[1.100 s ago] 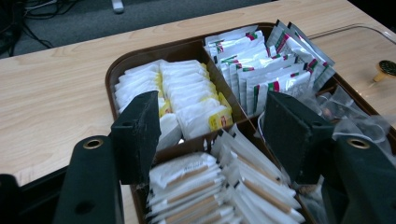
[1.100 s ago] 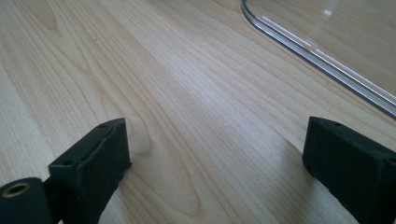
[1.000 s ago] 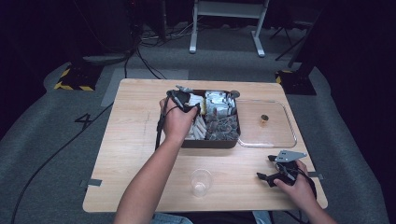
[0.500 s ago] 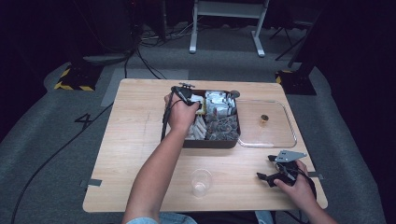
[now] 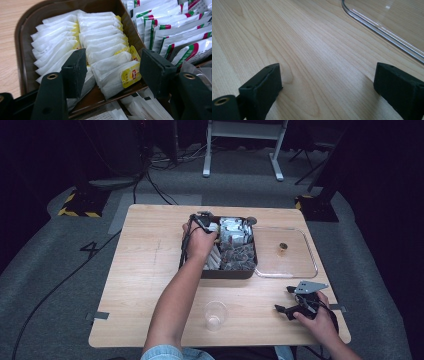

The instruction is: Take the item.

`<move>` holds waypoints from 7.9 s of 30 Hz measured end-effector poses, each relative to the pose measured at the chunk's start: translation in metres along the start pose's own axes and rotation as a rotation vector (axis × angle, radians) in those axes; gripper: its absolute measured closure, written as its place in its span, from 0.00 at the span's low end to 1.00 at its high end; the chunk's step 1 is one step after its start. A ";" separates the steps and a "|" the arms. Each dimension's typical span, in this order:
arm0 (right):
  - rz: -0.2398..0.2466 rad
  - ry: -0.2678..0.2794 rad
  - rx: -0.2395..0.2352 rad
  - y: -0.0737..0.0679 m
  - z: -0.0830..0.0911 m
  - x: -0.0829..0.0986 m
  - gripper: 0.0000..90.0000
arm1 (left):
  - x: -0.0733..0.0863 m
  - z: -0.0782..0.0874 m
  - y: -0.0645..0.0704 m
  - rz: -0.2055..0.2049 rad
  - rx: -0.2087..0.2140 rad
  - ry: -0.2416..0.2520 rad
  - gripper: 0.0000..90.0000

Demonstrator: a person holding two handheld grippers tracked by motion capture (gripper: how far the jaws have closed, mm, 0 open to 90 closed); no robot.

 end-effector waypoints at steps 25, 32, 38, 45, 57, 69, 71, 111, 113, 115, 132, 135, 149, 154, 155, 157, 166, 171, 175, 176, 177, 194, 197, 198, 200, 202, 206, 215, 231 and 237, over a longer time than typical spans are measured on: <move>0.001 0.000 0.000 0.000 0.000 0.000 0.09 | 0.010 -0.020 0.007 -0.034 0.041 -0.092 0.77; 0.000 0.000 0.000 0.000 0.000 0.000 0.09 | 0.013 -0.019 0.006 -0.091 0.017 -0.119 0.95; 0.000 0.000 0.000 0.000 0.000 0.000 0.09 | 0.012 -0.015 0.006 -0.129 0.009 -0.114 1.00; -0.001 0.000 0.000 0.000 0.000 0.000 0.09 | 0.007 -0.009 0.006 -0.122 0.011 -0.102 1.00; 0.000 0.000 -0.001 0.000 0.000 0.000 0.09 | -0.007 0.010 0.003 -0.127 0.002 -0.053 1.00; 0.001 -0.001 -0.002 0.000 0.000 0.000 0.09 | -0.022 0.046 0.002 -0.163 0.058 0.024 1.00; 0.003 -0.001 -0.004 0.000 0.000 0.000 0.09 | -0.023 0.056 0.001 -0.179 0.065 0.037 1.00; 0.014 -0.001 -0.015 0.000 -0.001 -0.001 0.09 | 0.047 0.220 0.030 -0.481 0.273 0.227 1.00; 0.013 -0.002 -0.015 0.000 -0.001 -0.001 0.09 | 0.054 0.224 0.036 -0.493 0.290 0.234 1.00; 0.014 -0.001 -0.015 0.000 -0.001 -0.001 0.09 | 0.062 0.228 0.042 -0.507 0.309 0.234 1.00; 0.013 -0.001 -0.014 0.000 -0.001 -0.001 0.09 | 0.116 0.241 0.091 -0.632 0.441 0.252 1.00; 0.014 -0.001 -0.014 0.000 -0.001 -0.001 0.09 | 0.125 0.241 0.096 -0.651 0.472 0.252 1.00; 0.012 0.000 -0.015 -0.001 -0.001 -0.001 0.09 | 0.156 0.220 0.109 -0.671 0.569 0.232 1.00; 0.013 -0.001 -0.014 0.000 -0.001 -0.001 0.09 | 0.169 0.207 0.113 -0.671 0.607 0.218 1.00; 0.013 -0.001 -0.014 0.000 -0.001 -0.001 0.09 | 0.170 0.206 0.113 -0.668 0.613 0.217 1.00; 0.012 -0.001 -0.014 -0.001 -0.001 -0.001 0.09 | 0.174 0.203 0.114 -0.667 0.618 0.221 1.00; 0.011 -0.001 -0.014 -0.001 -0.001 -0.001 0.09 | 0.186 0.196 0.116 -0.662 0.638 0.223 1.00; 0.011 -0.001 -0.014 -0.001 -0.001 -0.001 0.09 | 0.193 0.192 0.115 -0.653 0.645 0.210 1.00; 0.010 -0.001 -0.014 -0.001 -0.001 -0.001 0.09 | 0.197 0.188 0.114 -0.647 0.649 0.205 1.00; 0.010 -0.001 -0.014 -0.001 -0.001 -0.001 0.09 | 0.198 0.188 0.114 -0.644 0.651 0.206 1.00; 0.010 -0.001 -0.014 -0.001 -0.001 -0.001 0.09 | 0.199 0.188 0.113 -0.645 0.651 0.204 1.00; 0.008 -0.001 -0.012 -0.001 -0.001 -0.001 0.09 | 0.197 0.186 0.102 -0.606 0.634 0.219 0.58; 0.008 -0.001 -0.012 -0.001 -0.001 -0.001 0.09 | 0.194 0.188 0.100 -0.604 0.629 0.225 0.55; 0.008 -0.001 -0.012 -0.001 -0.001 -0.001 0.09 | 0.193 0.188 0.098 -0.612 0.617 0.224 0.54; 0.008 -0.001 -0.012 -0.001 -0.001 -0.001 0.09 | 0.190 0.191 0.094 -0.615 0.590 0.237 0.53; 0.008 -0.001 -0.012 -0.001 -0.001 -0.001 0.09 | 0.188 0.194 0.090 -0.605 0.576 0.249 0.50; 0.007 -0.001 -0.012 -0.001 -0.001 -0.001 0.09 | 0.184 0.198 0.073 -0.578 0.514 0.266 0.47; 0.006 0.000 -0.008 -0.001 -0.001 -0.002 0.09 | 0.185 0.200 0.030 -0.504 0.363 0.270 0.45; 0.006 0.000 -0.008 -0.001 -0.002 -0.002 0.09 | 0.209 0.193 -0.039 -0.378 0.226 0.244 0.41; 0.006 0.000 -0.008 -0.001 -0.002 -0.002 0.09 | 0.223 0.181 -0.061 -0.325 0.191 0.212 0.39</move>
Point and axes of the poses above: each handheld gripper's, and its own axes: z roughly backward along the jaws, x roughly out of its underside, y roughly to its right, the point moved 10 cm from there along -z, roughly forward along the jaws, and after that the axes turned 5 degrees about -y, right-handed, at the moved point
